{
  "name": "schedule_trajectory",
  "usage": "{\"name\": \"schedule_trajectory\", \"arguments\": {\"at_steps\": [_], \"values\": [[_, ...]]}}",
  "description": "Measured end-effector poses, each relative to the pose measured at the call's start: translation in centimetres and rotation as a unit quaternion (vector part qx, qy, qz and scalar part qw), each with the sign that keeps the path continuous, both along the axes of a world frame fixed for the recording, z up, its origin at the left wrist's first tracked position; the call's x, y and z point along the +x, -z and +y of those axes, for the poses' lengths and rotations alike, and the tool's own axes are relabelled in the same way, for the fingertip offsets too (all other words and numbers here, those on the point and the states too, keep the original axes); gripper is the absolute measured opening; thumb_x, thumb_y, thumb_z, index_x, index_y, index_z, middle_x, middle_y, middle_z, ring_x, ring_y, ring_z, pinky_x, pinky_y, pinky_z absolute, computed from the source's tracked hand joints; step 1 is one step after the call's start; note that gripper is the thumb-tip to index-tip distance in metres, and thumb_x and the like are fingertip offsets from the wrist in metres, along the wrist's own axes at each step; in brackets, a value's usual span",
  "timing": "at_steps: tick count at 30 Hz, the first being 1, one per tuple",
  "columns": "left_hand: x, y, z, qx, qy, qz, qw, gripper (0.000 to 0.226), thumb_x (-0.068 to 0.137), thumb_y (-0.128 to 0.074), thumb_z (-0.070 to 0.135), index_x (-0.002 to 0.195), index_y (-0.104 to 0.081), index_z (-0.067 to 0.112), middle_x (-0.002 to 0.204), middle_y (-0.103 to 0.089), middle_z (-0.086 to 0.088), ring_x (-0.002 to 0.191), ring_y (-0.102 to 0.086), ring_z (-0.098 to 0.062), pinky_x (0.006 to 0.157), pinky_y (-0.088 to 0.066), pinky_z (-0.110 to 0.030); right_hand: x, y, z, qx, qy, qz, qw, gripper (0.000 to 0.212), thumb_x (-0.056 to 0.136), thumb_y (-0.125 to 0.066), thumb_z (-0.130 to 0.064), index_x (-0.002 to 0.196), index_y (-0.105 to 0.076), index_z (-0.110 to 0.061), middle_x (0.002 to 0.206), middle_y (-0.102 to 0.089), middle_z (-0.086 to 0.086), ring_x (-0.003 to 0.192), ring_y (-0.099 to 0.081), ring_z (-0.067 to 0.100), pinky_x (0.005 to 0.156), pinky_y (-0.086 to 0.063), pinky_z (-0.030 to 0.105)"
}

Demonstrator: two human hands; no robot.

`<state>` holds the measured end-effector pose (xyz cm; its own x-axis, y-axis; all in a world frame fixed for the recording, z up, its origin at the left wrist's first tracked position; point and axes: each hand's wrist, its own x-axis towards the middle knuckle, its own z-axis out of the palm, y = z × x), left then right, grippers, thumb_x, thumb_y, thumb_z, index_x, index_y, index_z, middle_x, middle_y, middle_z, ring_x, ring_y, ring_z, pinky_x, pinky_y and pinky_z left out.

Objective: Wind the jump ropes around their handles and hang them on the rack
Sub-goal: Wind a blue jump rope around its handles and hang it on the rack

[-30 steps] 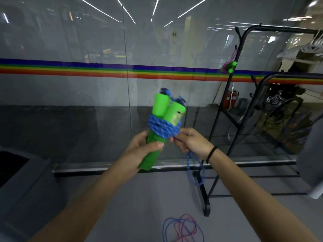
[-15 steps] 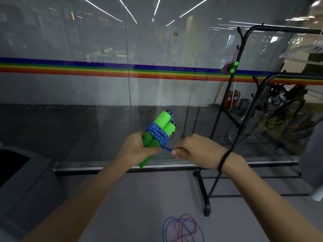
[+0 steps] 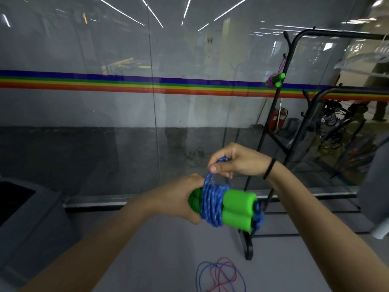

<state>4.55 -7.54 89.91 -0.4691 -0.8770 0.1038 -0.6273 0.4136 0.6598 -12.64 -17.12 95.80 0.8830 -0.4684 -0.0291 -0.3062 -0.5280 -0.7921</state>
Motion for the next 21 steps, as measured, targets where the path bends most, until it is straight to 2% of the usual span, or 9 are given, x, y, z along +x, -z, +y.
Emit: {"name": "schedule_trajectory", "arguments": {"at_steps": [2, 4, 7, 9, 11, 13, 15, 18, 21], "values": [[0.3, -0.1, 0.2, 0.071, -0.022, 0.143, 0.987, 0.055, 0.056, -0.071, 0.011, 0.108, -0.056, 0.024, 0.094, -0.063, -0.002, 0.081, -0.054, -0.004, 0.071, -0.045, -0.025, -0.6, 1.2, -0.9, 0.029, 0.051, -0.059, 0.997, 0.016, 0.085, -0.058, -0.002, 0.079, -0.063, -0.016, 0.055, -0.064, -0.01, 0.054, -0.057, -0.002, 0.061, -0.047, 0.015], [0.1, 0.0, 0.4, 0.093, -0.05, 0.233, 0.967, 0.052, 0.057, -0.071, 0.005, 0.106, -0.058, 0.013, 0.089, -0.064, 0.002, 0.078, -0.055, -0.003, 0.068, -0.045, -0.021, -0.7, 2.4, -1.1, 0.036, 0.153, -0.099, 0.983, 0.025, 0.088, -0.049, 0.004, 0.079, -0.058, -0.017, 0.055, -0.066, -0.016, 0.057, -0.06, -0.003, 0.075, -0.049, 0.027], [-1.0, 0.5, -0.2, 0.101, -0.149, 0.359, 0.916, 0.042, 0.049, -0.078, 0.013, 0.087, -0.059, 0.012, 0.075, -0.063, 0.005, 0.068, -0.058, -0.006, 0.065, -0.048, -0.021, 0.4, 3.2, -0.3, 0.036, 0.167, -0.163, 0.972, 0.029, 0.089, -0.047, 0.006, 0.064, -0.058, -0.005, 0.047, -0.06, -0.002, 0.045, -0.053, 0.008, 0.055, -0.047, 0.021], [-1.7, 0.3, -0.8, 0.143, -0.189, 0.478, 0.846, 0.04, 0.054, -0.075, 0.01, 0.089, -0.058, 0.005, 0.074, -0.06, -0.004, 0.06, -0.059, -0.011, 0.06, -0.053, -0.025, 1.0, 3.1, 0.2, 0.016, 0.18, -0.186, 0.966, 0.033, 0.09, -0.051, -0.006, 0.058, -0.057, -0.013, 0.046, -0.057, -0.003, 0.038, -0.047, 0.005, 0.043, -0.041, 0.014], [-2.1, -0.6, -1.0, 0.176, -0.187, 0.56, 0.788, 0.025, 0.069, -0.068, 0.006, 0.093, -0.06, 0.004, 0.073, -0.062, -0.005, 0.057, -0.06, -0.013, 0.058, -0.056, -0.029, 1.3, 2.7, 0.5, -0.039, 0.225, -0.205, 0.952, 0.027, 0.088, -0.058, -0.015, 0.061, -0.061, -0.014, 0.051, -0.06, 0.002, 0.039, -0.049, 0.007, 0.044, -0.042, 0.014], [-2.0, -1.4, -1.1, 0.193, -0.183, 0.579, 0.771, 0.011, 0.084, -0.055, 0.009, 0.092, -0.063, 0.006, 0.073, -0.064, -0.005, 0.058, -0.061, -0.014, 0.061, -0.056, -0.031, 1.3, 2.6, 1.1, -0.098, 0.268, -0.223, 0.932, 0.016, 0.084, -0.063, -0.015, 0.069, -0.065, -0.01, 0.055, -0.064, 0.005, 0.042, -0.054, 0.007, 0.048, -0.046, 0.014], [-1.9, -1.8, -1.1, 0.204, -0.175, 0.565, 0.78, 0.019, 0.09, -0.047, 0.015, 0.094, -0.063, 0.006, 0.076, -0.065, -0.006, 0.059, -0.063, -0.016, 0.062, -0.057, -0.031, 1.4, 2.7, 1.9, -0.154, 0.298, -0.227, 0.914, 0.01, 0.082, -0.066, -0.016, 0.075, -0.067, -0.008, 0.058, -0.067, 0.007, 0.046, -0.059, 0.008, 0.053, -0.05, 0.018], [-1.8, -2.0, -0.9, 0.203, -0.171, 0.549, 0.793, 0.021, 0.092, -0.046, 0.018, 0.098, -0.061, 0.006, 0.078, -0.068, -0.008, 0.061, -0.065, -0.02, 0.063, -0.057, -0.032, 1.5, 2.8, 2.7, -0.223, 0.335, -0.232, 0.886, 0.005, 0.079, -0.069, -0.021, 0.076, -0.066, -0.018, 0.062, -0.069, 0.009, 0.056, -0.066, 0.02, 0.059, -0.051, 0.03], [-1.8, -2.6, -0.7, 0.212, -0.175, 0.565, 0.778, 0.02, 0.092, -0.049, 0.019, 0.102, -0.061, 0.006, 0.082, -0.069, -0.012, 0.063, -0.068, -0.026, 0.066, -0.058, -0.037, 1.4, 2.5, 3.3, -0.221, 0.337, -0.268, 0.875, 0.004, 0.079, -0.068, -0.017, 0.081, -0.066, -0.021, 0.066, -0.069, 0.007, 0.062, -0.065, 0.019, 0.062, -0.051, 0.032]]}}
